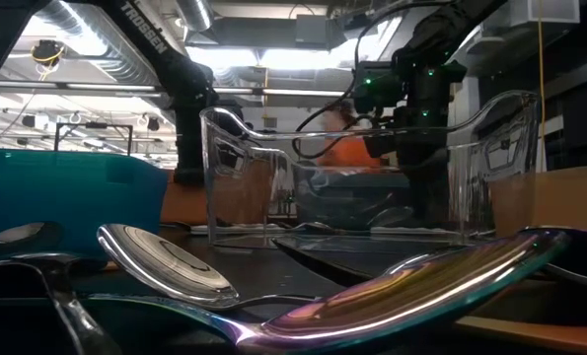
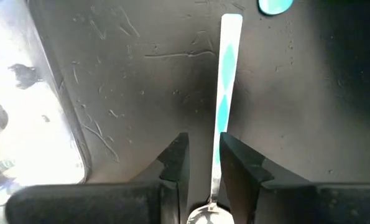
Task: Sort silverware by color (type)
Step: Put the white patterned spoon into the orange bin
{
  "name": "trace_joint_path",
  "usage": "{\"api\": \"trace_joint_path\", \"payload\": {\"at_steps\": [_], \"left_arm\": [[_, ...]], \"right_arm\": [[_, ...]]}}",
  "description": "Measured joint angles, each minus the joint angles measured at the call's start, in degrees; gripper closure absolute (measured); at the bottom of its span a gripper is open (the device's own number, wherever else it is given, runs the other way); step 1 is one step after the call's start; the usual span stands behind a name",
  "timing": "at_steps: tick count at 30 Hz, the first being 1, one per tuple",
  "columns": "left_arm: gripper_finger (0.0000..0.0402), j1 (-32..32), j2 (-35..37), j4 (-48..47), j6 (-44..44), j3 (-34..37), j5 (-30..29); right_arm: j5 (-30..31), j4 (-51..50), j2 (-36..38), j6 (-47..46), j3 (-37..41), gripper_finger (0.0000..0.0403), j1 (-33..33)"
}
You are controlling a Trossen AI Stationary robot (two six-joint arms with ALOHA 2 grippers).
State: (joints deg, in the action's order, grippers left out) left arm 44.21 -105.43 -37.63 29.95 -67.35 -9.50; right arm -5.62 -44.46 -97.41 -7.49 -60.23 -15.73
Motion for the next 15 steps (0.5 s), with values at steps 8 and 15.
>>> {"api": "trace_joint_path", "payload": {"at_steps": [8, 15], "left_arm": [[0.0321, 0.00, 0.00, 0.02, 0.00, 0.00, 0.00], [0.0321, 0.01, 0.00, 0.00, 0.00, 0.00, 0.00]], "right_arm": [[1.41, 1.70, -0.02, 0.21, 0.02, 0.0324, 0.00], [2.81, 2.66, -0.07, -0.85, 0.07, 0.0324, 0.00]]}}
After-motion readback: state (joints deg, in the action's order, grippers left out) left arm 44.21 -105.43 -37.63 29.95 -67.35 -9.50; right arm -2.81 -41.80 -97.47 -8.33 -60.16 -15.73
